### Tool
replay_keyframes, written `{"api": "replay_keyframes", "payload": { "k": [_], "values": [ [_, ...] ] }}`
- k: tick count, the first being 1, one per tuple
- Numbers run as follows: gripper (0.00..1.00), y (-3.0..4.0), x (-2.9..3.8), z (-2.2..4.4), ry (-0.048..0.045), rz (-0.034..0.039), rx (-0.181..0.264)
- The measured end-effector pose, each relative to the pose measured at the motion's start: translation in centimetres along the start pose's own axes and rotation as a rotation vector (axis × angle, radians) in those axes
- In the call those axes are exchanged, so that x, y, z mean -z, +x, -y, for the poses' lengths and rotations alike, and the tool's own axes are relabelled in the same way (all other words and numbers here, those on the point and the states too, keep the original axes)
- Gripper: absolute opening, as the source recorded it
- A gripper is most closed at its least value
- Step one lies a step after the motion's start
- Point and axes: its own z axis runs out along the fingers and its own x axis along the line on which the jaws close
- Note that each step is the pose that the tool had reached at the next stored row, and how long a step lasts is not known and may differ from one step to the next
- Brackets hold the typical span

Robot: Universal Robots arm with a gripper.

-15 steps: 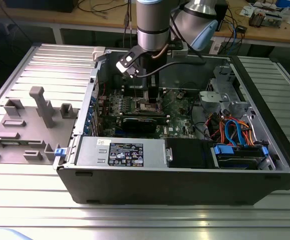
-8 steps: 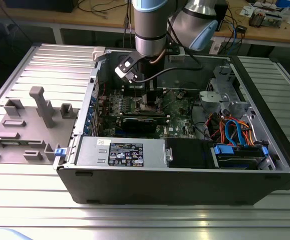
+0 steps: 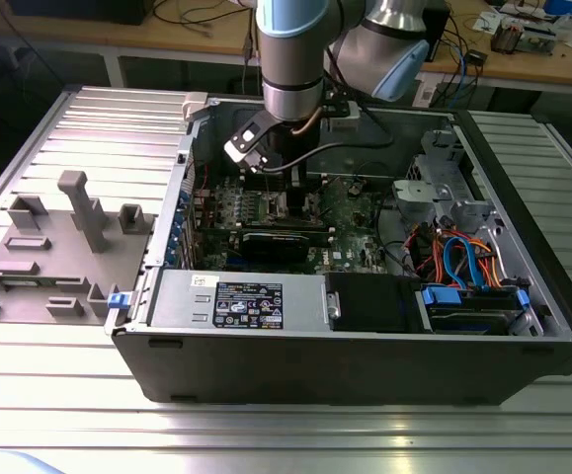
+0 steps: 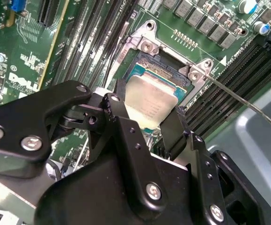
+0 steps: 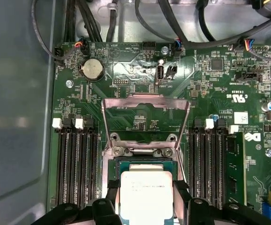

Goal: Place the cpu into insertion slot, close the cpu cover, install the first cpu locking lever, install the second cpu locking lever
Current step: 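Place the cpu into insertion slot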

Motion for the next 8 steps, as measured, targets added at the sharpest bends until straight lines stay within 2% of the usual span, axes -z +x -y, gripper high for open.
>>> {"api": "replay_keyframes", "payload": {
  "k": [8],
  "values": [
    [0.54, 0.03, -0.62, 0.18, -0.0002, 0.0003, -0.003]
  ]
}}
